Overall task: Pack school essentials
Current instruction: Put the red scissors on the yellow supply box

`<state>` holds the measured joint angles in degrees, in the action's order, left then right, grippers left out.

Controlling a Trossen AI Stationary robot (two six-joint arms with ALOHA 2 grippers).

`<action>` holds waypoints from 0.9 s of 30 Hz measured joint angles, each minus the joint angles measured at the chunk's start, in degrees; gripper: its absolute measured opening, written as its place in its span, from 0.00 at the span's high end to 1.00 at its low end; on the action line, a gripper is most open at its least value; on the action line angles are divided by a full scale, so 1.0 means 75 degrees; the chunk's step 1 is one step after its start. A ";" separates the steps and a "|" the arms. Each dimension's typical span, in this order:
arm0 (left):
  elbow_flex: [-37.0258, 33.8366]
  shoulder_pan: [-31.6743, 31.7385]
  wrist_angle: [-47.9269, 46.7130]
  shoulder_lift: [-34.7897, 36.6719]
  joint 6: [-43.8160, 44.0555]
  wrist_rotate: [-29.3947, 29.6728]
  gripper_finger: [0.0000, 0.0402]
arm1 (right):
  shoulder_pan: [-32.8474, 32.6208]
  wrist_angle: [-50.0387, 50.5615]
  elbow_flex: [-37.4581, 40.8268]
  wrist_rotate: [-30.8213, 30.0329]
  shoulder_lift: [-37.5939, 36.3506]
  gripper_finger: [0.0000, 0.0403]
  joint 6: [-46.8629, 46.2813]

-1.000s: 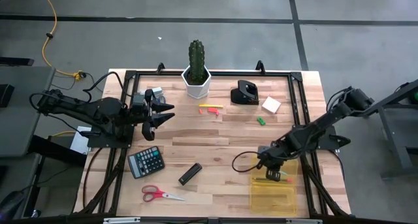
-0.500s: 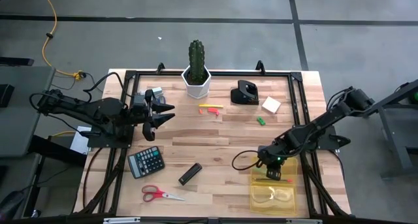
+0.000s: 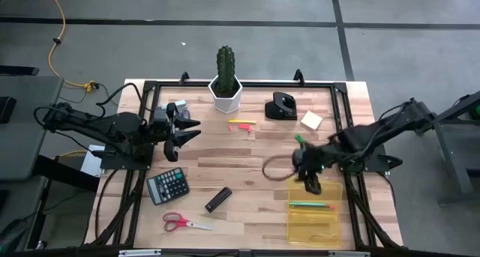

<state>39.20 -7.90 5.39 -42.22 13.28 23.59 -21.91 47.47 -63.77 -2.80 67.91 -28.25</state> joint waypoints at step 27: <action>0.0003 0.0000 0.0040 0.0000 -0.0801 0.0013 0.65 | 0.2359 -0.9347 0.2606 0.0120 0.0245 0.58 0.2721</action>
<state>39.22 -7.90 5.69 -42.22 7.27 23.69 -4.22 -22.63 -44.23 -1.90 69.75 -7.84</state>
